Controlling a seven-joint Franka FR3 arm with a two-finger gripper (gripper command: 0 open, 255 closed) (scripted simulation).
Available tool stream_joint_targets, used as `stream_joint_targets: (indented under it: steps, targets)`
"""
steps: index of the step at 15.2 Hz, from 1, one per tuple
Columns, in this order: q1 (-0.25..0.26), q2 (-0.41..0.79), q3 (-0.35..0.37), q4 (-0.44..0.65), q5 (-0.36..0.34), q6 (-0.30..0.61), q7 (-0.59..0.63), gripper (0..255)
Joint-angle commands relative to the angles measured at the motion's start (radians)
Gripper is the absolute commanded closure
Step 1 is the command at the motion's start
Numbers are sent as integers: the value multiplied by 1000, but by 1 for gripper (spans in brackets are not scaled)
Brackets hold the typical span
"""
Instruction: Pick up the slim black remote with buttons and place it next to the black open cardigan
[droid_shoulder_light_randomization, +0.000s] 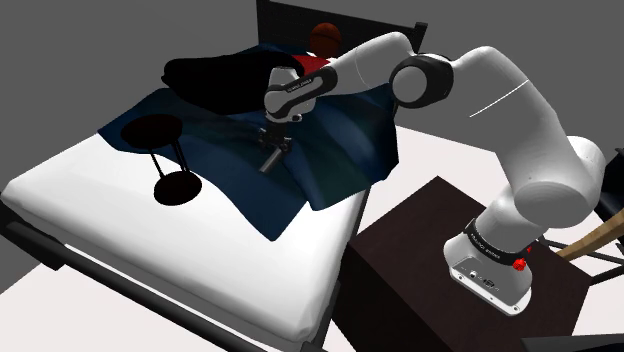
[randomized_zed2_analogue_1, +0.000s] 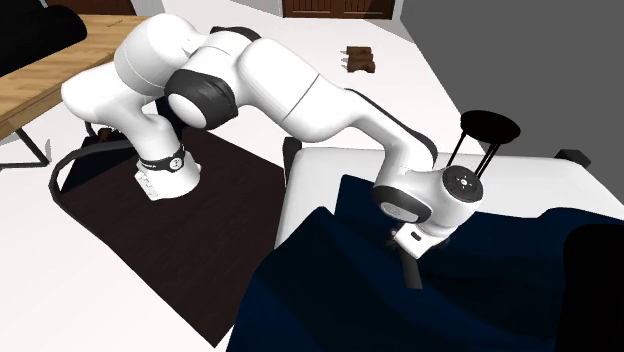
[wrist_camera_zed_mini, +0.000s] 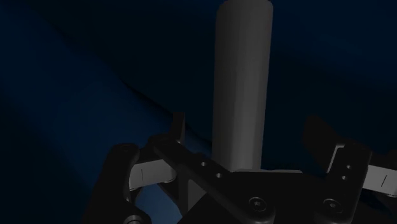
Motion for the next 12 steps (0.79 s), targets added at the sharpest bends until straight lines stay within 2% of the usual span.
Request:
stream_joint_targets:
  steps: [1,4,12]
  targets:
    - [-5,-24,1,-10,1,-15,-1,0]
    - [-20,-87,4,-26,4,-63,-2,0]
    - [-20,-87,4,-26,4,-63,-2,0]
